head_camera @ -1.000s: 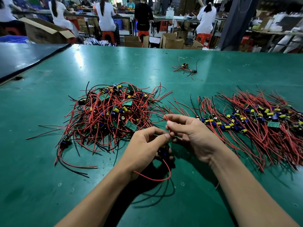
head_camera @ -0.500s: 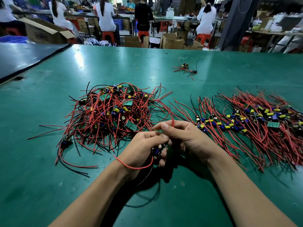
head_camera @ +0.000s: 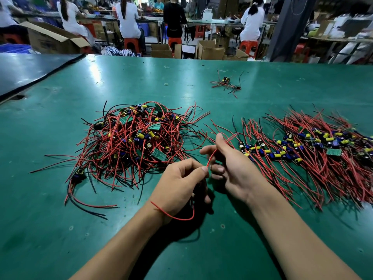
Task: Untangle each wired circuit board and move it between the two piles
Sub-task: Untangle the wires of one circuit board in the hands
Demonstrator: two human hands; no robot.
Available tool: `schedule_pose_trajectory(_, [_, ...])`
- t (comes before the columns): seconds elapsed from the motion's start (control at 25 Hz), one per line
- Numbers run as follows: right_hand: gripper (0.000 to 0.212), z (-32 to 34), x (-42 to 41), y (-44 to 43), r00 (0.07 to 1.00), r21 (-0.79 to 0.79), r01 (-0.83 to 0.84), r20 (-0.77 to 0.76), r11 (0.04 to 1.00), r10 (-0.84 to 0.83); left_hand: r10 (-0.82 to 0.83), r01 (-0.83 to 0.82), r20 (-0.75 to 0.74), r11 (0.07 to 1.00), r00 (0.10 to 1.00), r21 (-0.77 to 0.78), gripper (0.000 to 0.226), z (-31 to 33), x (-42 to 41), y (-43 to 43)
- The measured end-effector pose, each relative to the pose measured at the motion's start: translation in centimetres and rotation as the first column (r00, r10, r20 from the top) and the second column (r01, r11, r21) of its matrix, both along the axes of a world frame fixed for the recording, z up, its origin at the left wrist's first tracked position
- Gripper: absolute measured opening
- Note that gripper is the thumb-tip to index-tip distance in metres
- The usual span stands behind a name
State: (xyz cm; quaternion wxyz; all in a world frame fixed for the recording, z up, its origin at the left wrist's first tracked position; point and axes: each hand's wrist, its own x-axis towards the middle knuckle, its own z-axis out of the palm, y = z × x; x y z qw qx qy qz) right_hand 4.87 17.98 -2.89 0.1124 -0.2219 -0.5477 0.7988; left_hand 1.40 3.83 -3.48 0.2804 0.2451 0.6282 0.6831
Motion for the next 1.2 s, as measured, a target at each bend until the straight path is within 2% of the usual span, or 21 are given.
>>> schedule_pose_trajectory(0.08, [0.061, 0.2, 0.0, 0.2, 0.998, -0.120, -0.062, 0.006, 0.991, 0.063, 0.037, -0.037, -0.063, 0.999, 0.997, 0.006, 0.021, -0.1, 0.2, 0.0])
schedule_pose_trajectory(0.12, [0.060, 0.2, 0.0, 0.3, 0.997, -0.116, -0.074, 0.012, 0.991, 0.076, 0.041, -0.041, -0.082, 0.999, 0.996, 0.005, 0.018, -0.1, 0.3, 0.0])
schedule_pose_trajectory(0.2, [0.055, 0.2, 0.2, 0.3, 0.994, -0.004, -0.100, 0.047, 0.995, 0.100, 0.038, -0.038, -0.105, 0.999, 0.994, 0.001, 0.015, 0.0, 0.4, 0.1])
schedule_pose_trajectory(0.28, [0.044, 0.2, 0.7, -0.1, 0.979, 0.101, -0.196, 0.078, 0.975, 0.188, 0.052, -0.051, -0.108, 0.999, 0.993, 0.006, 0.017, 0.0, 0.3, 0.1])
schedule_pose_trajectory(0.4, [0.032, 0.1, 1.2, -0.8, 0.952, 0.119, -0.306, 0.052, 0.945, 0.302, 0.073, -0.073, -0.136, 0.997, 0.988, 0.002, 0.019, -0.1, -0.1, 0.1])
schedule_pose_trajectory(0.76, [0.044, 0.1, 0.5, 0.9, 0.998, 0.149, -0.025, 0.056, 0.989, 0.016, -0.043, 0.043, -0.063, 0.999, 0.997, 0.003, 0.017, -0.2, -0.2, -0.1])
schedule_pose_trajectory(0.88, [0.051, 0.3, 0.4, 1.5, 0.998, 0.043, 0.050, 0.031, 0.998, -0.052, -0.054, 0.053, -0.075, 0.998, 0.996, -0.016, 0.018, 0.0, -0.2, -0.1])
schedule_pose_trajectory(0.96, [0.061, 0.8, 0.4, 1.8, 1.000, -0.165, 0.014, 0.008, 0.986, -0.013, -0.057, 0.055, -0.083, 0.998, 0.995, -0.027, 0.019, 0.0, -0.2, -0.1])
schedule_pose_trajectory(1.04, [0.062, 1.3, 0.7, 2.1, 0.998, -0.355, -0.060, -0.021, 0.933, 0.057, -0.056, 0.054, -0.082, 0.998, 0.995, -0.027, 0.019, 0.0, -0.2, -0.3])
schedule_pose_trajectory(1.12, [0.055, 1.5, 1.0, 2.3, 0.995, -0.388, -0.098, -0.023, 0.917, 0.097, -0.050, 0.047, -0.078, 0.998, 0.996, -0.039, 0.017, -0.1, -0.3, -0.3])
schedule_pose_trajectory(1.2, [0.055, 1.3, 1.0, 2.2, 0.995, -0.339, -0.099, -0.013, 0.935, 0.101, -0.042, 0.039, -0.061, 0.998, 0.997, -0.040, 0.016, -0.1, -0.4, -0.3])
